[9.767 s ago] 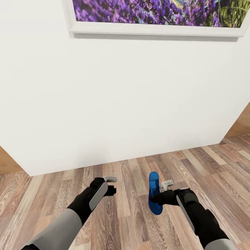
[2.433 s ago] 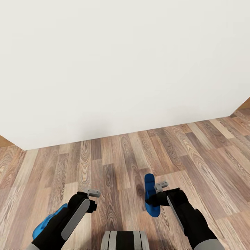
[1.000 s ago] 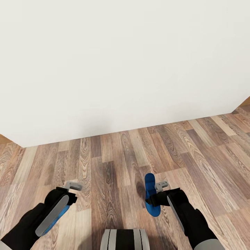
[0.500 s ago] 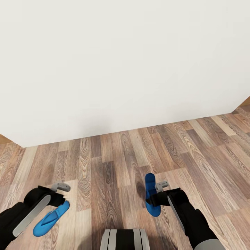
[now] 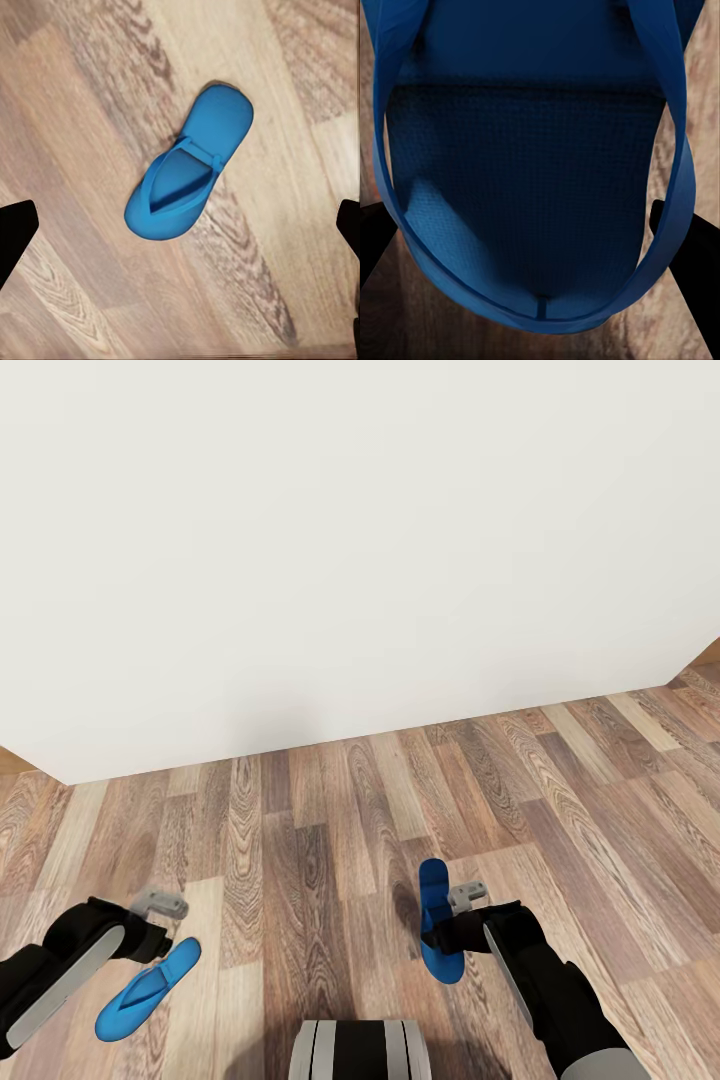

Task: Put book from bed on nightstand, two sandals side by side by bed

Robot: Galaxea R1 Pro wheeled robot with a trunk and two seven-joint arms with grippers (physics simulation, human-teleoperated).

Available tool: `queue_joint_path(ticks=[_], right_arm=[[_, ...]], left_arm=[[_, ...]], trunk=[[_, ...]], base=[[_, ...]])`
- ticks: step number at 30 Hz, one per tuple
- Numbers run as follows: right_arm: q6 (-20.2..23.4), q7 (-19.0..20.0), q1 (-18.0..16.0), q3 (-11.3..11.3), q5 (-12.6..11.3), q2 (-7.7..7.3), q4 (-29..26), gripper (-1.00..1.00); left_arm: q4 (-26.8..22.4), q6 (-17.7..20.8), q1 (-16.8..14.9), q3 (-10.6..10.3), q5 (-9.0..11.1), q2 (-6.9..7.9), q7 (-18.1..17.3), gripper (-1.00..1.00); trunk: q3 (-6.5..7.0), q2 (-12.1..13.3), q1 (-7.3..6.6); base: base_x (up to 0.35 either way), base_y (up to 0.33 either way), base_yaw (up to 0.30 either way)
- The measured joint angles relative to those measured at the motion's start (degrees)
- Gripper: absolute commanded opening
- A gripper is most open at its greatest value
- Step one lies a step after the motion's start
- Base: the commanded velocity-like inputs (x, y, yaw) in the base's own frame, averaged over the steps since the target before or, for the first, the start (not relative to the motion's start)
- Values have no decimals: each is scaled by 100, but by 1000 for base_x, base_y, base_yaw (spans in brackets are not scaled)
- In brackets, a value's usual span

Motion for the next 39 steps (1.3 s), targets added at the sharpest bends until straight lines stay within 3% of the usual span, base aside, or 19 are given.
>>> queue_joint_path(ticks=[2, 6, 7, 11, 13, 14, 19, 22, 30, 39], right_arm=[[0, 5, 0, 5, 1, -4, 0, -100], [-4, 11, 0, 12, -3, -12, 0, -100], [-4, 11, 0, 12, -3, -12, 0, -100], [-4, 18, 0, 15, -5, -19, 0, -100], [-5, 19, 0, 16, -1, -22, 0, -100], [-4, 19, 0, 16, -4, -22, 0, -100], [-2, 14, 0, 22, 0, -26, 0, -100], [-3, -1, 0, 28, 1, -22, 0, -100], [-1, -22, 0, 35, 4, -16, 3, -100], [-1, -36, 0, 42, 29, -4, 7, -100]], left_arm=[[13, 0, 3, -165, -66, 55, -75, 100], [82, -289, 3, -645, -552, 161, -338, 100], [83, -291, 2, -649, -562, 162, -342, 100], [226, -622, 0, -931, -1203, 211, -1183, 100], [300, -774, -3, -1003, -1528, 217, -1650, 100], [302, -776, -4, -1004, -1538, 217, -1659, 100], [433, -1167, -7, -1077, -2446, 209, -2660, 100], [534, -1294, -8, -1090, -2789, 201, -3055, 100], [1087, -1472, -15, -1112, -3060, 211, -3616, 100], [1526, -1571, -18, -1101, -3077, 213, -3873, 100]], trunk=[[0, 0, 0], [0, 0, 0], [0, 0, 0], [0, 0, 0], [0, 0, 0], [0, 0, 0], [0, 0, 0], [0, 0, 0], [0, 0, 0], [0, 0, 0]], base=[[0, 0, 0], [0, 0, 0], [0, 0, 0], [0, 0, 0], [0, 0, 0], [0, 0, 0], [0, 0, 0], [0, 0, 0], [0, 0, 0], [0, 0, 0]])
